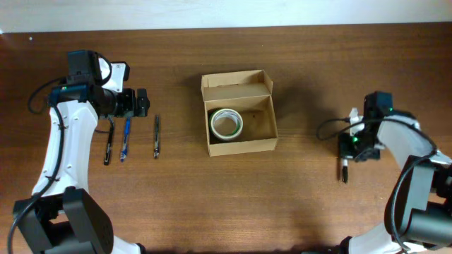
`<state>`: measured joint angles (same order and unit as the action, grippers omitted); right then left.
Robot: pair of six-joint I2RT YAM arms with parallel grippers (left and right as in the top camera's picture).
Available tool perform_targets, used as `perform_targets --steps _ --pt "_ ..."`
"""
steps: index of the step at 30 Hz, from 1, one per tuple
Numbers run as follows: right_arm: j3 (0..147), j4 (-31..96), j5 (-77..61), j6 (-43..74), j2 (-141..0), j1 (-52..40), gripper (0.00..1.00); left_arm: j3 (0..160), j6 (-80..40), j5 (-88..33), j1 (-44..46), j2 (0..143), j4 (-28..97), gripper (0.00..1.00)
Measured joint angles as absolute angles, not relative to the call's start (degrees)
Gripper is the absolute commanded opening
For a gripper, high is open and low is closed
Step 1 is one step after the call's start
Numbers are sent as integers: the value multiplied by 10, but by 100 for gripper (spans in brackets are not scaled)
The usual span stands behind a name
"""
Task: Pack container
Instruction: 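Carry the marker with the right gripper and drop it into the box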
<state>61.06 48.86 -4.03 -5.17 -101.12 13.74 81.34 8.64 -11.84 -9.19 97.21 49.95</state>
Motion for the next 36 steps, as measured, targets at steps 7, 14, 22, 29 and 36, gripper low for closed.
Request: perform_targets --steps 7,14,22,29,36 --pt "818 648 -78 -34 -1013 131 4 813 86 -118 -92 972 500 99" --pt "1091 761 -95 -32 -1012 25 4 813 86 -119 -92 972 500 99" --pt "1246 768 -74 -181 -1007 -245 4 813 86 -118 -92 972 500 99" --pt "1236 769 1 -349 -1051 -371 4 813 86 -118 -92 972 500 99" --pt "1234 755 24 -436 -1158 -364 4 813 86 -118 -92 972 500 99"
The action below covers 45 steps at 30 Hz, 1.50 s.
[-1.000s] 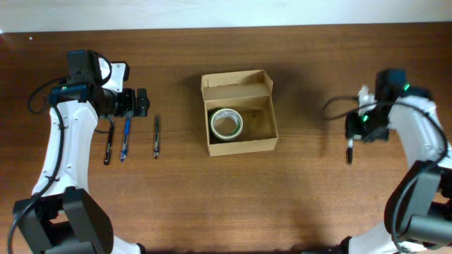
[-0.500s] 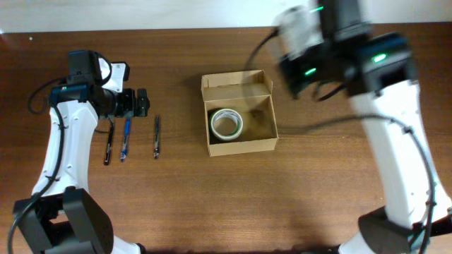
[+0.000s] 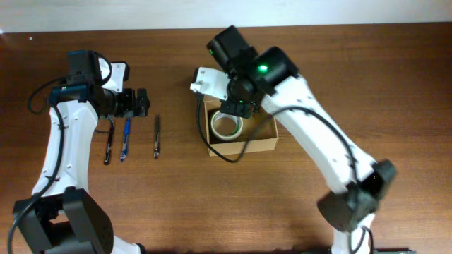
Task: Pack container
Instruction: 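Carry the marker with the right gripper and drop it into the box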
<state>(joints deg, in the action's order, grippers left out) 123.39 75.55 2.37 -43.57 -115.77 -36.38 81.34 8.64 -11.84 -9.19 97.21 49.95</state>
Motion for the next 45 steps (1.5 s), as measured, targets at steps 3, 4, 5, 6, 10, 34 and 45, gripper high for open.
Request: perform_targets --steps 3,4,5,6,10,34,45 --pt "1233 758 26 -451 -1199 -358 4 813 86 -118 -92 972 500 99" --pt "1232 759 27 -455 -1211 -357 4 813 86 -118 -92 972 500 99" --pt "1232 759 28 -457 -1221 -356 4 813 86 -118 -92 972 500 99" --pt "1231 759 28 -459 -1230 -356 4 813 86 -118 -92 972 500 99" --pt "1230 764 28 -467 -1254 -356 4 813 86 -118 -92 972 500 99" --pt "1230 835 -40 -558 -1261 -356 4 813 86 -118 -92 972 500 99" --pt "1204 839 -69 -559 -1305 -356 4 813 86 -118 -92 972 500 99"
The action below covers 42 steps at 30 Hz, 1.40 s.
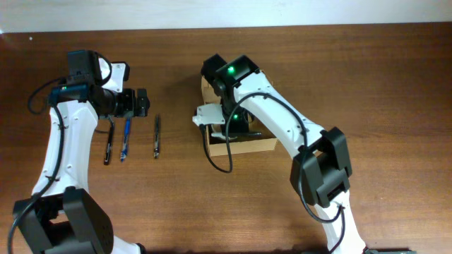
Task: Pack container
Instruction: 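Carry the marker with the right gripper and drop it into the box, then retract the right gripper to the right side of the table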
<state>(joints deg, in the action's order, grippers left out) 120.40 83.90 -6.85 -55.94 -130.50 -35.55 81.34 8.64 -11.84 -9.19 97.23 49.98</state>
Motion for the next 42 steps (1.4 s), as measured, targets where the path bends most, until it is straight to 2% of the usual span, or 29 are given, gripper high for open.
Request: perform_targets --steps 5,9,10,11,14,15,17,25,28,29,33,37,42 --pt "1177 836 -70 -560 -1309 -356 4 813 86 -118 -92 972 500 99" --pt "1167 835 -71 -556 -1309 -356 35 813 86 -118 -92 972 500 99" --pt "1166 835 -71 -555 -1309 -356 46 813 86 -118 -92 972 500 99" --pt "1166 833 -72 -558 -1309 -356 51 813 86 -118 -92 972 500 99" --pt "1166 835 -72 -555 -1309 -356 47 813 86 -118 -92 972 500 99" --pt "1166 834 -72 -553 -1309 -356 41 813 86 -118 -92 972 500 99" --pt "1166 833 -72 -550 -1309 -356 38 813 86 -118 -92 972 500 99" --pt "1195 831 -72 -519 -1257 -356 38 813 86 -118 -92 972 500 99" --pt "1223 824 -59 -488 -1198 -356 42 813 86 -118 -92 972 500 99" --pt "1228 816 -50 -473 -1177 -356 47 813 86 -118 -92 972 500 99" --pt "1243 760 20 -373 -1054 -348 51 813 86 -118 -92 972 500 99" --pt "1247 729 67 -264 -950 -284 56 813 86 -118 -92 972 476 99" --pt "1251 731 84 -116 -857 -75 59 814 88 -123 -92 972 439 99"
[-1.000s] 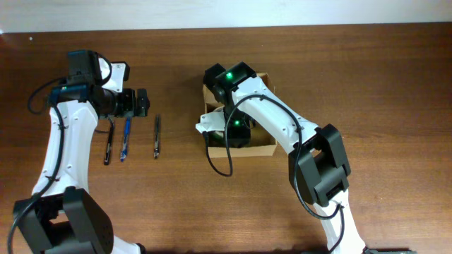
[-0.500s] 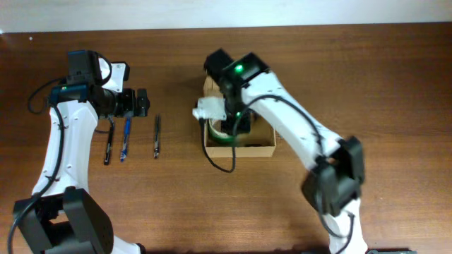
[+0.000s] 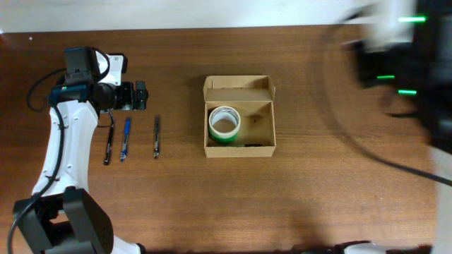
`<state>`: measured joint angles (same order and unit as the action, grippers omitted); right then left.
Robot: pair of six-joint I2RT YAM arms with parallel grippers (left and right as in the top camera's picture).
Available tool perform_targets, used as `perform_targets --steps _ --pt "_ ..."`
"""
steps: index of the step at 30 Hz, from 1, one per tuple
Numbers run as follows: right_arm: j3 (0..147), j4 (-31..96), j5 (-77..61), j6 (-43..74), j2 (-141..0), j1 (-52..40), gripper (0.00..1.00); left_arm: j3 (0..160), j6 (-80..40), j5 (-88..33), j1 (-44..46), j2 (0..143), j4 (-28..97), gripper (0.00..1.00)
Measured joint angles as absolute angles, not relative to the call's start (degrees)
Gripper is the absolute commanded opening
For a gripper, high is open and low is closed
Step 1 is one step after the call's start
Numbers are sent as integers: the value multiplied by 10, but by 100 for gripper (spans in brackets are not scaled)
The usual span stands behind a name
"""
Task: Pack container
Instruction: 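Retract the right gripper to the right side of the table, then lower the left gripper onto the black pen and grasp it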
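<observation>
An open cardboard box (image 3: 265,113) sits mid-table with a green-and-white tape roll (image 3: 225,123) in its left half. A thin dark object (image 3: 248,145), seemingly a pen, lies along the box's front inner wall. Three pens wait on the table at the left: a black one (image 3: 108,144), a blue one (image 3: 126,139) and another black one (image 3: 157,135). My left gripper (image 3: 139,95) hovers just above them, nothing in it; its jaws cannot be made out. My right arm (image 3: 406,63) is a blurred mass at the upper right, its gripper indistinct.
The back wall's pale edge runs along the top of the view. Black cables trail from both arms, one arcing across the table at the right (image 3: 367,152).
My right arm was over the box, reaching into it; now it is a blur at the upper right. The box interior shows again, with a dark object at its front wall. My left gripper sits slightly higher.
At first my right gripper was at the far right beside a marker on the table. Then the arm was stretched over the box, then lower over its front half. Now it is away at the right, the marker's spot is bare, and the left arm has barely moved.
</observation>
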<state>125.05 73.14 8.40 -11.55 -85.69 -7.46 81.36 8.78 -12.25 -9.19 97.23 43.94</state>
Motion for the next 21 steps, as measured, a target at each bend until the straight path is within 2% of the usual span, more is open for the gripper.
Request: perform_targets --steps 3,7,8,12,13,21 --pt "1245 750 54 -41 -837 65 60 814 88 -129 -92 972 450 99" --pt "1202 778 -7 21 -839 192 64 814 88 -132 -92 972 470 99" --pt "1186 782 -21 30 -843 210 71 814 88 -133 -92 972 474 99" --pt "1117 784 -56 50 -870 244 88 820 101 -130 -92 969 520 99" --pt "1101 785 -62 54 -877 246 99 824 106 -126 -92 966 531 99" --pt "1025 786 -86 63 -937 246 99 890 142 -13 -105 868 597 99"
